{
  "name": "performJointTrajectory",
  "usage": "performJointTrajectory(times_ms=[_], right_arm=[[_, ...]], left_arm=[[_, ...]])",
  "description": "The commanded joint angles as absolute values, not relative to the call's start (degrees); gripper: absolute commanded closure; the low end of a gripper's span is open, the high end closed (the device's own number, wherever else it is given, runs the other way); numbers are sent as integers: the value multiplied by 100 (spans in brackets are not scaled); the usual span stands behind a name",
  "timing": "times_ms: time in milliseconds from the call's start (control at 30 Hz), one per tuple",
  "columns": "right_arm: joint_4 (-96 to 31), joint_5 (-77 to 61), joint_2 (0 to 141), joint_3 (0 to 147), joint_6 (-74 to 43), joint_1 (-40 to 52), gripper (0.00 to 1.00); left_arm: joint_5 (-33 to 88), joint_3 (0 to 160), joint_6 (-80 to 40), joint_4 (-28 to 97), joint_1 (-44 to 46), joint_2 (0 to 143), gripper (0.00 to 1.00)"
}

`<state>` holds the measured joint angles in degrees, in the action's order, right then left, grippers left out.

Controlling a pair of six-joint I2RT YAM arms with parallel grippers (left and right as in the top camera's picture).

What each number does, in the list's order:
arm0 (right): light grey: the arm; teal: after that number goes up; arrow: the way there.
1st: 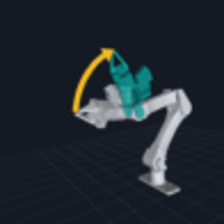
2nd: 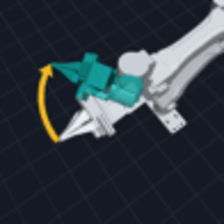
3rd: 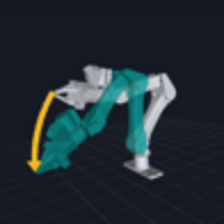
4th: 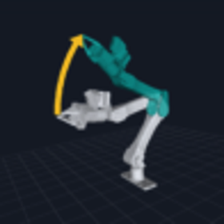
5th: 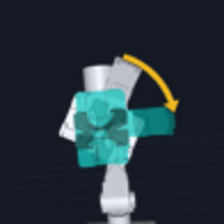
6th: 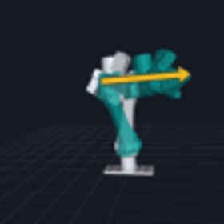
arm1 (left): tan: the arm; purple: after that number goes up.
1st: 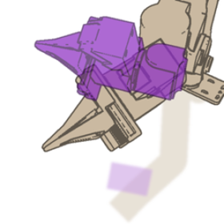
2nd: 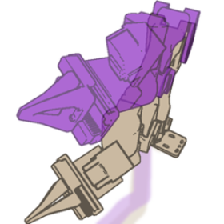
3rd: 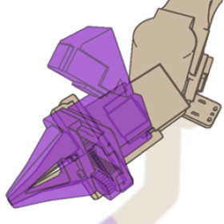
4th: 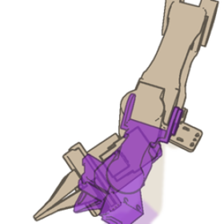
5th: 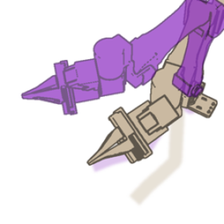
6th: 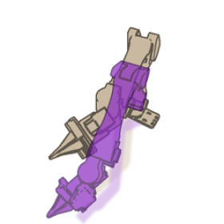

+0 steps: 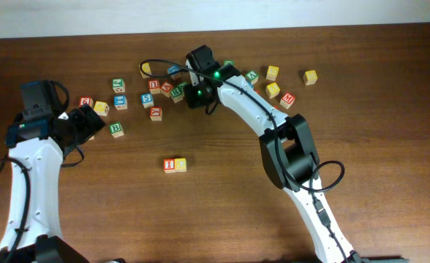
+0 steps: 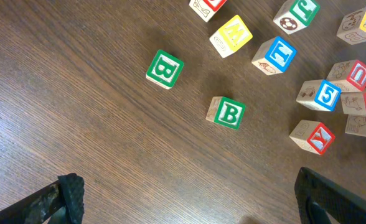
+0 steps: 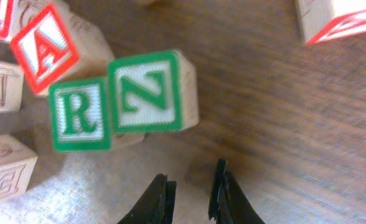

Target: Spell out ICRA

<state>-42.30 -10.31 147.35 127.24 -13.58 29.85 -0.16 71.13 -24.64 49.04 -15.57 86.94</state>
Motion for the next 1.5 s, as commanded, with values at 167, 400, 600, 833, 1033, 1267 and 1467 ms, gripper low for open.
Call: performJointTrajectory(times_ms=[167,400,600,833,1033,1267,1467], right_arm=[[-3913,-834,14964,12578,-1402,2961,85],[-3883,-829,14964,12578,-1402,2971,85],[-3500,-832,14967,12578,-1402,2971,85],[-2998,-829,14967,12578,-1402,2971,85],[-2672,-810,14967,12578,-1400,2969,83],[-2580,-683,14776,12722,-1382,2875,71],[-2694,-1094,14490,12840,-742,3046,40]], left_arm=[[25,7133,-2477,4910,-1592,8705,1],[25,7133,-2477,4910,-1592,8705,1],[25,7133,-2477,4910,-1592,8705,1],[25,7133,-2477,4910,-1592,8705,1],[25,7133,-2477,4910,-1592,8705,1],[25,7133,-2477,4910,-1592,8705,1],[25,7133,-2477,4910,-1592,8705,0]])
